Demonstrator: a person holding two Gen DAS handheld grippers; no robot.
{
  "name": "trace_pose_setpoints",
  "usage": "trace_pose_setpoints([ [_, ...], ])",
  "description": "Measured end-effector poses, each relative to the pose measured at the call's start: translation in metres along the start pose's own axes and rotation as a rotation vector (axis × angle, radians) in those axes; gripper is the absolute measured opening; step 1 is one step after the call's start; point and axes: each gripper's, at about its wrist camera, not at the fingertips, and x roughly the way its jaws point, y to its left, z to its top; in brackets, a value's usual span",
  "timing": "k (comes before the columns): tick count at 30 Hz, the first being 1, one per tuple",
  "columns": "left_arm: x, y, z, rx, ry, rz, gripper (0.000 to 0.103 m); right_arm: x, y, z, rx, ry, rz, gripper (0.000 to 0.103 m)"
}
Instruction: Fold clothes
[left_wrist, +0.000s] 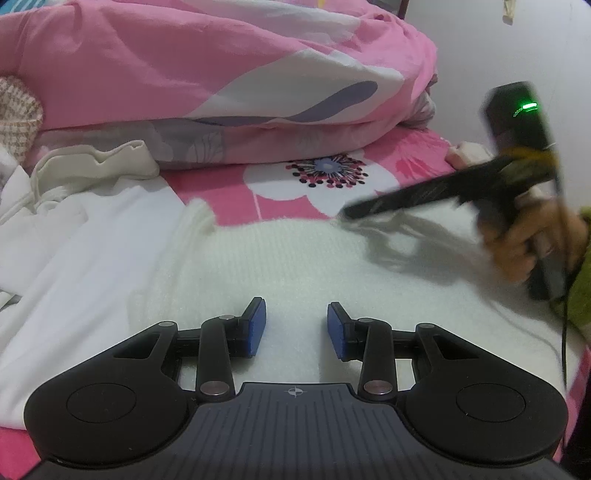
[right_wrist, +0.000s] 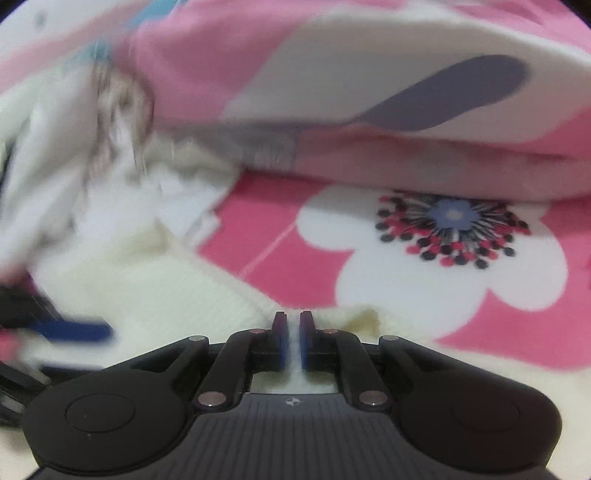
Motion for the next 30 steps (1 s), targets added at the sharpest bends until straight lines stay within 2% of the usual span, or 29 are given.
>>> trace_pose_setpoints([
  [1, -0.005, 0.003, 0.001, -0.016, -0.003, -0.012, 0.039, -0.015, -0.008, 0.004, 0.038, -0.027, 0.018, 0.009],
  [4, -0.021, 0.014, 0.005, -0.074, -0.023, -0.045, 0.049, -0.075, -0.05, 0.003, 0.129, -0.133, -0.045, 0.014],
  [5, -0.027, 0.019, 0.007, -0.087, -0.034, -0.043, 0.053, -0.095, -0.066, -0.001, 0.154, -0.15, -0.071, 0.018],
  [8, -0.04, 0.037, 0.011, -0.137, -0.054, -0.018, 0.055, -0.132, -0.106, -0.021, 0.21, -0.144, -0.154, 0.029],
  [10, -0.038, 0.051, 0.015, -0.199, -0.041, -0.02, 0.058, -0.141, -0.126, -0.034, 0.252, -0.106, -0.196, 0.03],
  [11, -0.037, 0.059, 0.017, -0.231, -0.033, -0.021, 0.065, -0.142, -0.133, -0.039, 0.273, -0.094, -0.2, 0.03],
  [12, -0.032, 0.065, 0.018, -0.259, -0.023, -0.024, 0.069, -0.142, -0.14, -0.043, 0.292, -0.086, -0.196, 0.031],
  [15, -0.015, 0.081, 0.021, -0.335, 0.013, -0.036, 0.069, -0.133, -0.153, -0.045, 0.328, -0.09, -0.157, 0.042],
  [17, -0.005, 0.091, 0.022, -0.384, 0.032, -0.049, 0.069, -0.123, -0.158, -0.042, 0.344, -0.085, -0.128, 0.042],
  [20, -0.003, 0.096, 0.021, -0.423, 0.019, -0.082, 0.068, -0.111, -0.161, -0.038, 0.351, -0.066, -0.058, 0.041],
  [22, -0.002, 0.096, 0.021, -0.419, 0.018, -0.084, 0.064, -0.107, -0.161, -0.036, 0.343, -0.062, -0.028, 0.037],
  [24, 0.0, 0.096, 0.02, -0.412, 0.023, -0.076, 0.05, -0.108, -0.159, -0.036, 0.328, -0.068, -0.011, 0.033],
  [25, 0.001, 0.096, 0.02, -0.408, 0.025, -0.072, 0.048, -0.109, -0.158, -0.037, 0.325, -0.073, -0.007, 0.029],
  [26, 0.001, 0.096, 0.02, -0.407, 0.022, -0.07, 0.045, -0.11, -0.157, -0.038, 0.322, -0.078, -0.004, 0.016],
  [30, -0.001, 0.096, 0.019, -0.4, 0.002, -0.068, 0.027, -0.12, -0.155, -0.043, 0.321, -0.135, 0.014, 0.011],
])
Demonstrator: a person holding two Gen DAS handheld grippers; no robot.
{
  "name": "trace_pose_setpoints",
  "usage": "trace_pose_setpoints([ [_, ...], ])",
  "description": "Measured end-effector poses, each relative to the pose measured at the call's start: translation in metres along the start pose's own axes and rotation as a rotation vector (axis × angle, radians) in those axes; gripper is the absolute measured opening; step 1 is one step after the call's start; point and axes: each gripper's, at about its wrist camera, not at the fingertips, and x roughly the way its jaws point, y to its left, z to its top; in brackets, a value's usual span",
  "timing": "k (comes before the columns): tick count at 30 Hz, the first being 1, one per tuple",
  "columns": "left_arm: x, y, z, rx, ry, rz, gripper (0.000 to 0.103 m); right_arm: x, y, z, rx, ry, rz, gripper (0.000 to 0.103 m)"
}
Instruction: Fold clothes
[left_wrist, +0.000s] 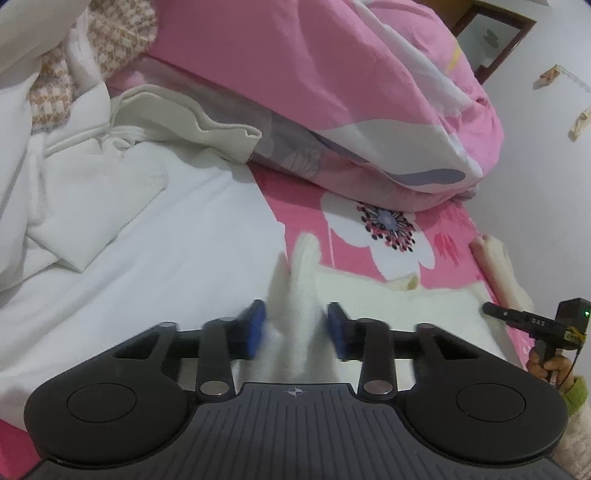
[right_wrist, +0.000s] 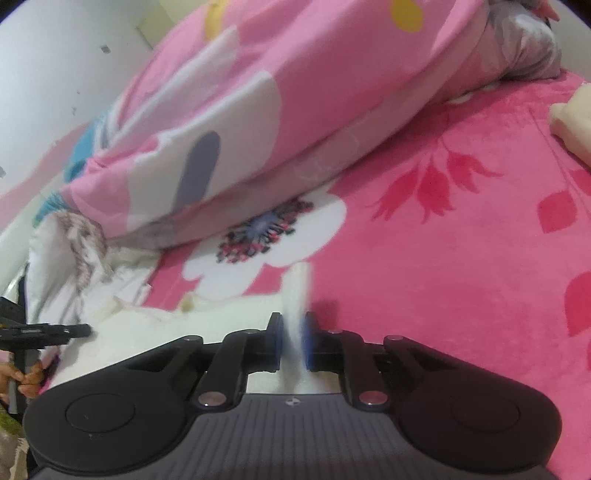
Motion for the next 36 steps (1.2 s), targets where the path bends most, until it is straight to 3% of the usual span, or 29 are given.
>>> trace_pose_setpoints([
  [4, 0.001, -0.004, 0.0, 0.033, 0.005, 0.008, 0.029, -0.01, 0.003, 0.0, -0.012, -0.05, 0.027, 0.011],
  [6, 0.005, -0.007, 0.001, 0.046, 0.02, 0.007, 0.053, -0.013, 0.006, 0.001, -0.016, -0.062, 0.037, 0.011],
  [7, 0.009, -0.007, 0.002, 0.037, 0.03, 0.001, 0.058, -0.013, 0.008, 0.002, -0.016, -0.061, 0.034, 0.011],
  [11, 0.02, -0.009, 0.005, 0.016, 0.012, -0.003, 0.059, -0.007, 0.011, 0.001, -0.009, -0.035, 0.005, 0.011],
  [13, 0.025, -0.011, 0.005, 0.02, 0.0, -0.006, 0.053, -0.005, 0.012, -0.001, -0.004, -0.029, -0.003, 0.011],
  [14, 0.026, -0.013, 0.004, 0.029, -0.004, -0.009, 0.038, -0.004, 0.012, -0.002, -0.001, -0.025, -0.006, 0.011],
  [17, 0.028, -0.019, 0.003, 0.058, -0.003, 0.003, 0.012, -0.007, 0.013, -0.004, 0.005, -0.032, 0.004, 0.011],
  [20, 0.024, -0.016, 0.003, 0.03, -0.002, 0.003, 0.01, -0.008, 0.014, -0.008, 0.012, 0.015, -0.005, 0.01],
  [24, 0.008, -0.012, 0.002, -0.031, -0.033, -0.051, 0.008, -0.009, 0.019, -0.018, -0.007, 0.059, 0.002, 0.009],
  [27, -0.012, -0.02, -0.001, 0.001, -0.092, -0.098, 0.008, -0.022, 0.024, -0.018, -0.011, 0.019, 0.026, 0.009],
  [33, -0.068, -0.05, -0.027, 0.305, -0.235, -0.153, 0.008, -0.077, 0.03, -0.022, -0.09, -0.172, 0.146, 0.009],
  [36, -0.094, -0.061, -0.051, 0.469, -0.218, -0.161, 0.009, -0.109, 0.037, -0.038, -0.208, -0.202, 0.201, 0.01],
])
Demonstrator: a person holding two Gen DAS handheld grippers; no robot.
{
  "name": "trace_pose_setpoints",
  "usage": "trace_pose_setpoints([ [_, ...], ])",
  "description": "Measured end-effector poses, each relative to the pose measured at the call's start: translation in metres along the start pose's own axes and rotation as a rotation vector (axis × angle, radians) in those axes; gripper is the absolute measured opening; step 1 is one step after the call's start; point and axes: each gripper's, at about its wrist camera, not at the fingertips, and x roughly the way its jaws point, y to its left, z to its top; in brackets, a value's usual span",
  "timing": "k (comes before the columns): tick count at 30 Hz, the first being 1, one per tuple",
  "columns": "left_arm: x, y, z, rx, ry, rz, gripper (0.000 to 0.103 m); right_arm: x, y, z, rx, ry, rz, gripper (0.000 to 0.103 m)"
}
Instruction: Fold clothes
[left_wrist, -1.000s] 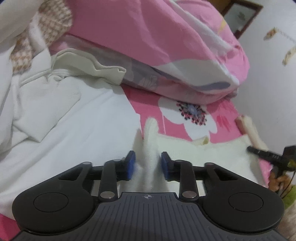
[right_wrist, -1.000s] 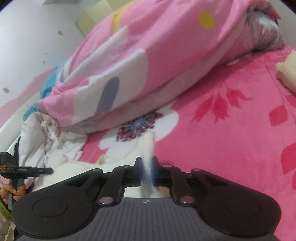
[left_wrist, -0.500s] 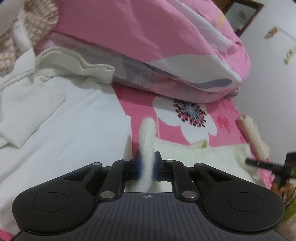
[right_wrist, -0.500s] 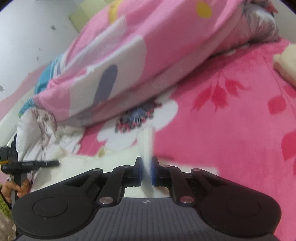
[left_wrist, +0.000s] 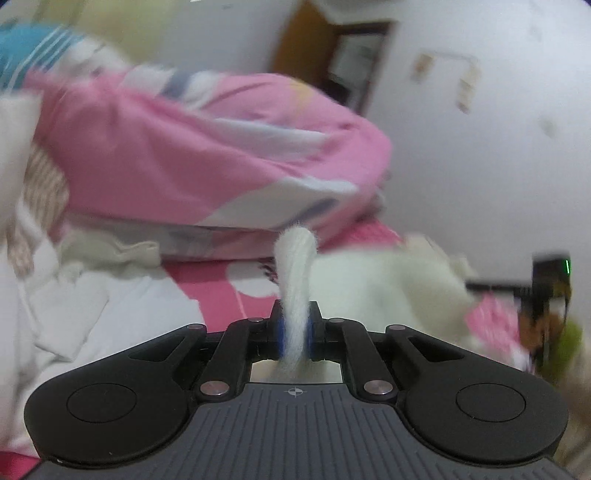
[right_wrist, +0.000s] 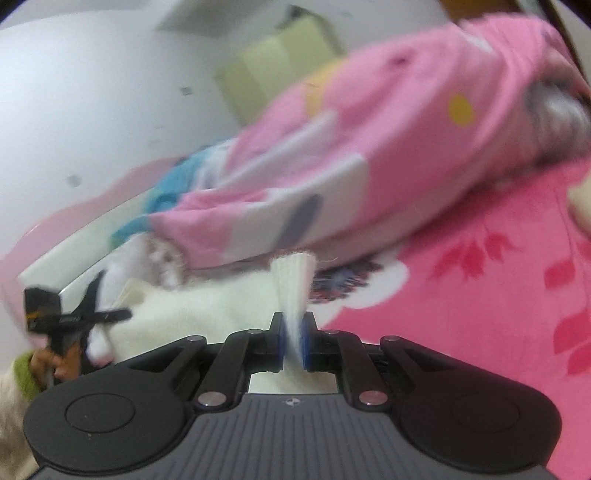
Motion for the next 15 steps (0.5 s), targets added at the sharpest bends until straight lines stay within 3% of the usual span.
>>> trace_pose_setpoints([
  [4, -0.018, -0.02, -0.022, 0.104, 0.148, -0.041, 0.014, -0.028, 0.022, -0.023, -0.143, 0.075, 0.001, 0.012],
  [7, -0.025, -0.022, -0.035, 0.115, 0.243, -0.021, 0.033, -0.033, 0.029, -0.045, -0.193, 0.186, -0.061, 0.021],
  [10, -0.035, -0.013, -0.036, 0.072, 0.264, 0.009, 0.042, -0.043, 0.028, -0.053, -0.178, 0.217, -0.1, 0.031],
  [11, -0.039, -0.008, -0.034, 0.048, 0.251, 0.027, 0.051, -0.047, 0.027, -0.055, -0.17, 0.223, -0.111, 0.04],
  [12, -0.044, -0.004, -0.031, 0.023, 0.238, 0.045, 0.053, -0.052, 0.025, -0.055, -0.159, 0.216, -0.123, 0.047],
  [15, -0.063, 0.012, -0.016, -0.069, 0.177, 0.084, 0.054, -0.069, 0.019, -0.047, -0.132, 0.167, -0.162, 0.047],
])
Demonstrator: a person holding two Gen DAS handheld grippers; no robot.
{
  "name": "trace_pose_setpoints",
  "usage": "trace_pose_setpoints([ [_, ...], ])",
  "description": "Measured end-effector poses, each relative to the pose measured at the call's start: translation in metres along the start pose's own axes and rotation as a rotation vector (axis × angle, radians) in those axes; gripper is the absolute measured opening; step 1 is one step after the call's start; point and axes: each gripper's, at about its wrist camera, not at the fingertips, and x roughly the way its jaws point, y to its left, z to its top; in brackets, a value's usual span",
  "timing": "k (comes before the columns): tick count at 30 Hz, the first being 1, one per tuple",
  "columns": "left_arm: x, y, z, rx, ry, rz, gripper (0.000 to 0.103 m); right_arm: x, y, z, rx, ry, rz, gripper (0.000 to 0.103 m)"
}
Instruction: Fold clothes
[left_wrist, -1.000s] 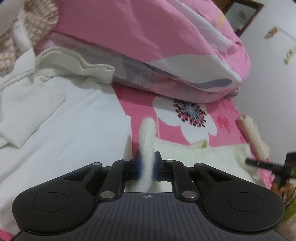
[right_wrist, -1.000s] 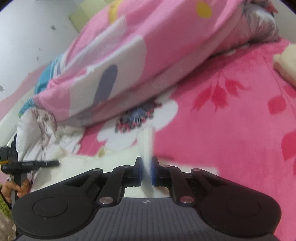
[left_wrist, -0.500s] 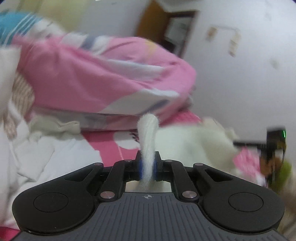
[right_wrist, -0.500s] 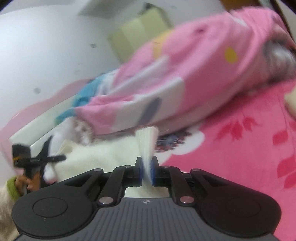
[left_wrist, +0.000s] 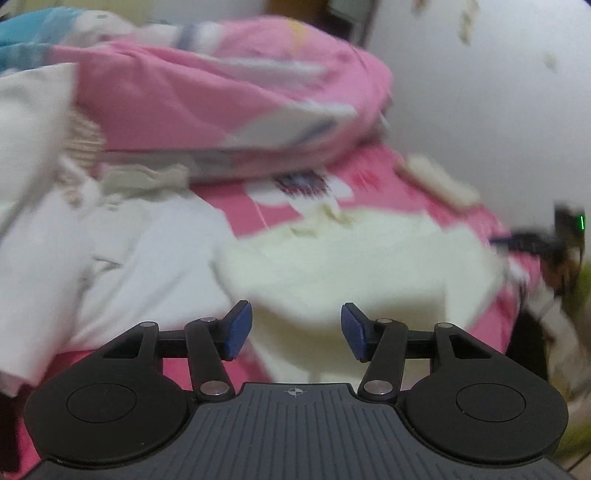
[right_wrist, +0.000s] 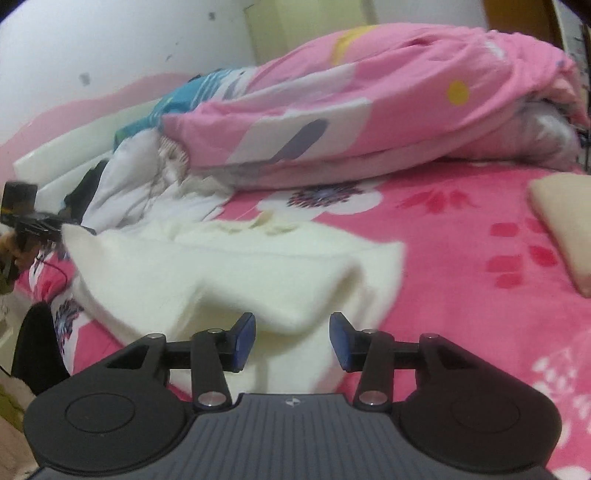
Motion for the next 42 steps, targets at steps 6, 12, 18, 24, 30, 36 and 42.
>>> trace_pose_setpoints([
  [6, -0.045, 0.012, 0.073, 0.003, -0.106, 0.254, 0.054, -0.023, -0.03, 0.029, 0.118, -0.141, -0.054, 0.048],
  [12, 0.032, -0.02, 0.111, 0.146, -0.108, 0.223, 0.054, 0.058, 0.001, 0.084, -0.017, -0.073, -0.012, 0.048],
  [18, 0.188, -0.06, 0.075, 0.266, 0.133, 0.077, 0.053, 0.182, 0.055, 0.116, -0.245, 0.077, -0.015, 0.042],
  [24, 0.26, -0.079, 0.067, 0.401, 0.213, 0.065, 0.053, 0.251, 0.085, 0.116, -0.438, 0.178, -0.027, 0.04],
  [30, 0.277, -0.074, 0.069, 0.402, 0.217, 0.041, 0.044, 0.286, 0.093, 0.103, -0.539, 0.238, -0.075, 0.011],
  [36, 0.257, -0.064, 0.074, 0.4, 0.133, -0.005, 0.015, 0.264, 0.075, 0.112, -0.431, 0.137, -0.031, 0.004],
  [42, 0.24, -0.071, 0.064, 0.567, 0.131, 0.005, 0.005, 0.24, 0.073, 0.106, -0.508, 0.118, 0.042, 0.004],
])
